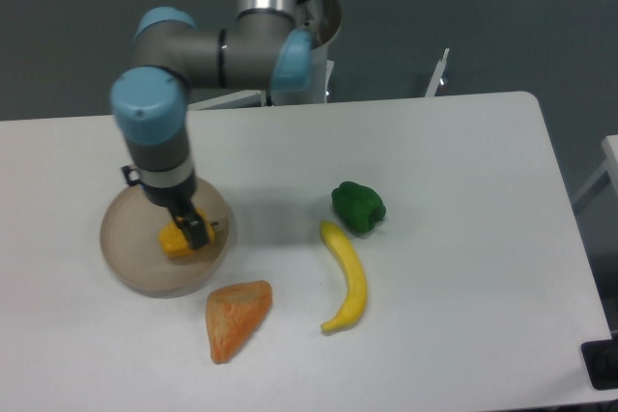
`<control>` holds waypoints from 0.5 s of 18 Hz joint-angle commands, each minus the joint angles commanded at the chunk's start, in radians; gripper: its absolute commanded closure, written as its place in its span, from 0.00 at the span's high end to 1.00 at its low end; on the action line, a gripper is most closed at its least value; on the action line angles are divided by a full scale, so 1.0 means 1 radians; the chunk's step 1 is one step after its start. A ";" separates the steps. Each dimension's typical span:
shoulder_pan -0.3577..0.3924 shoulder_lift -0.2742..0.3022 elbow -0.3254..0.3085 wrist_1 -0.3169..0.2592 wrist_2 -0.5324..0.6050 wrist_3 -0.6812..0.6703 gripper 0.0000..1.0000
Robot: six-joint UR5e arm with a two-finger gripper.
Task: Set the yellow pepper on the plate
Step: 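Lift the open gripper away from the plate toward the banana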
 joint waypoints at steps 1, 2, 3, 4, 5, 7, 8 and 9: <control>0.042 -0.002 0.005 0.005 0.006 0.028 1.00; 0.080 -0.002 0.003 0.005 0.024 0.070 1.00; 0.115 0.000 0.003 -0.001 0.050 0.119 1.00; 0.147 0.001 0.005 0.003 0.069 0.156 1.00; 0.180 -0.002 0.005 0.008 0.078 0.179 1.00; 0.236 -0.014 0.005 0.009 0.098 0.227 1.00; 0.284 -0.020 0.003 0.008 0.100 0.268 1.00; 0.310 -0.025 0.003 0.008 0.091 0.291 1.00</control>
